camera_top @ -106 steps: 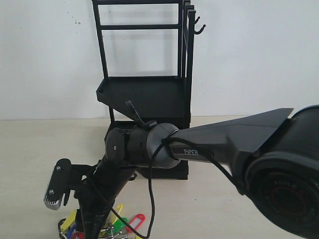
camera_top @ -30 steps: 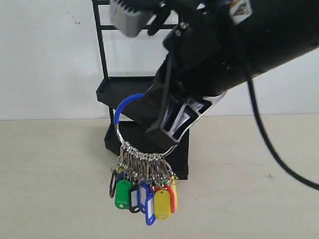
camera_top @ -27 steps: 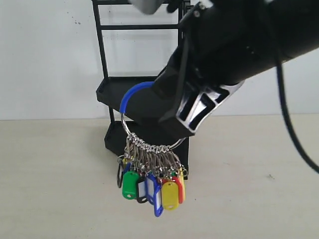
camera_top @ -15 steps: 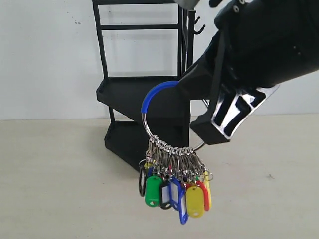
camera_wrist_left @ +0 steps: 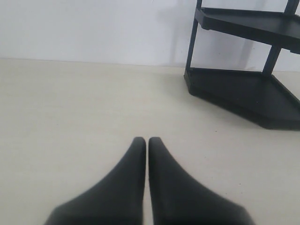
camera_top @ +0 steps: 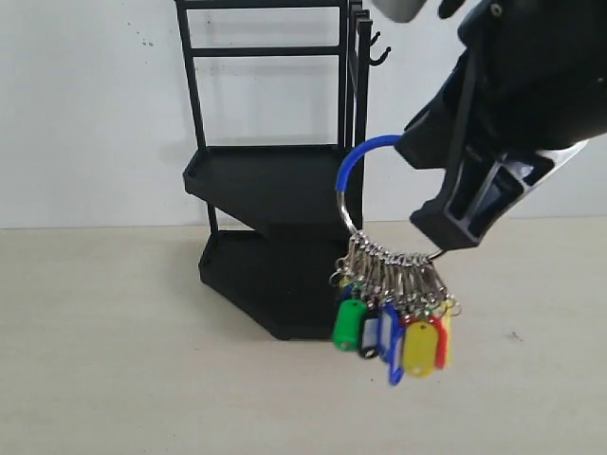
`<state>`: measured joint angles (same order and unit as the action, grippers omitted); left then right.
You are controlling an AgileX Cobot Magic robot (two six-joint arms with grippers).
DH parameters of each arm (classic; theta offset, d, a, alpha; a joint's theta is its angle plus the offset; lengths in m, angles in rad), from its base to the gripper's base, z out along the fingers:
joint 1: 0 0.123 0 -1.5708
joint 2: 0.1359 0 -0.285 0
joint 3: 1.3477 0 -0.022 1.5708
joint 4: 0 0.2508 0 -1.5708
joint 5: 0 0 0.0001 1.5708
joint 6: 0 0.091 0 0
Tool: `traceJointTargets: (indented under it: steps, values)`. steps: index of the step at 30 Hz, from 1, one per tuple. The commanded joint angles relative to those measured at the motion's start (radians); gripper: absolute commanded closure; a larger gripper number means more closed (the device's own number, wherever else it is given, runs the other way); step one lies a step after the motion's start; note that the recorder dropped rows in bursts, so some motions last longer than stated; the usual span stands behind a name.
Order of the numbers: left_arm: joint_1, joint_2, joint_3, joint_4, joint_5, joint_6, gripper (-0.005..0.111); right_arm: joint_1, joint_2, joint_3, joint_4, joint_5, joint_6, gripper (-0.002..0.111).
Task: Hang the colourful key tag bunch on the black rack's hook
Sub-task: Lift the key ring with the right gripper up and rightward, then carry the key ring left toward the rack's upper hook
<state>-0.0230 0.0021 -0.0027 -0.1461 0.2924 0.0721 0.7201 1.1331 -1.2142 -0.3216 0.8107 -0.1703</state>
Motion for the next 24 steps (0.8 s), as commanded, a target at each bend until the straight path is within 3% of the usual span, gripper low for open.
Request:
traceJointTargets:
  steps: [1, 11, 24]
  values:
    - [0.002, -0.002, 0.003, 0.005, -0.003, 0.003, 0.102, -0.002, -0.058, -0.002, -0.122, 0.029, 0.089, 0.109]
    - [0.002, -0.002, 0.003, 0.005, -0.003, 0.003, 0.102, -0.002, -0.112, -0.002, -0.512, 0.178, 0.348, 0.109]
    - [0.002, -0.002, 0.003, 0.005, -0.003, 0.003, 0.102, -0.002, 0.041, -0.002, -0.825, 0.153, 0.602, 0.109]
